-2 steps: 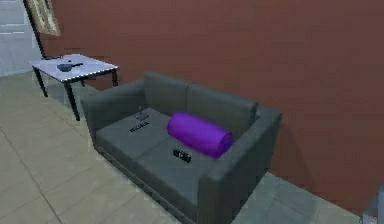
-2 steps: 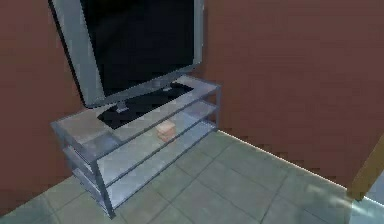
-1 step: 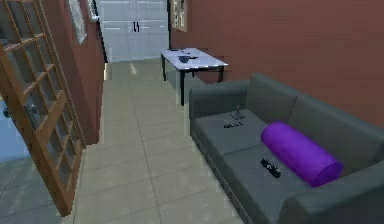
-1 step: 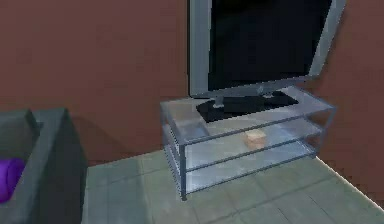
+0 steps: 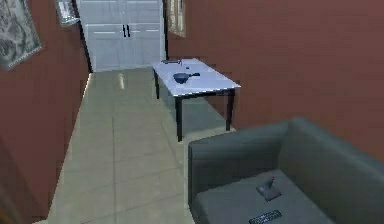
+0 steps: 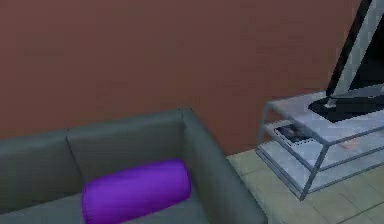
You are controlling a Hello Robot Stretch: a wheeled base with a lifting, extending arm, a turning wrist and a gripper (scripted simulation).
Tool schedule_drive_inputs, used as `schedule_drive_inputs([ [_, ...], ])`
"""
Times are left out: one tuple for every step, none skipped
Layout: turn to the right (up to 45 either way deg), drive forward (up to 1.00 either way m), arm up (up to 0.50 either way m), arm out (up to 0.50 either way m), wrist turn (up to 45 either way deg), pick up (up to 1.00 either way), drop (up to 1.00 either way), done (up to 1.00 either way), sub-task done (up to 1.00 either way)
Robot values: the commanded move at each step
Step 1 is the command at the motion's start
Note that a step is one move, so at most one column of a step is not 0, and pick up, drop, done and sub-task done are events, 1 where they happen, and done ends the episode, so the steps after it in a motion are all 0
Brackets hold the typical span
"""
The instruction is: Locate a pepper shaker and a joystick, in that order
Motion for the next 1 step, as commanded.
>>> schedule_drive_inputs([
  [27.0, 0.00, 0.00, 0.00, 0.0, 0.00, 0.00, 0.00, 0.00],
])
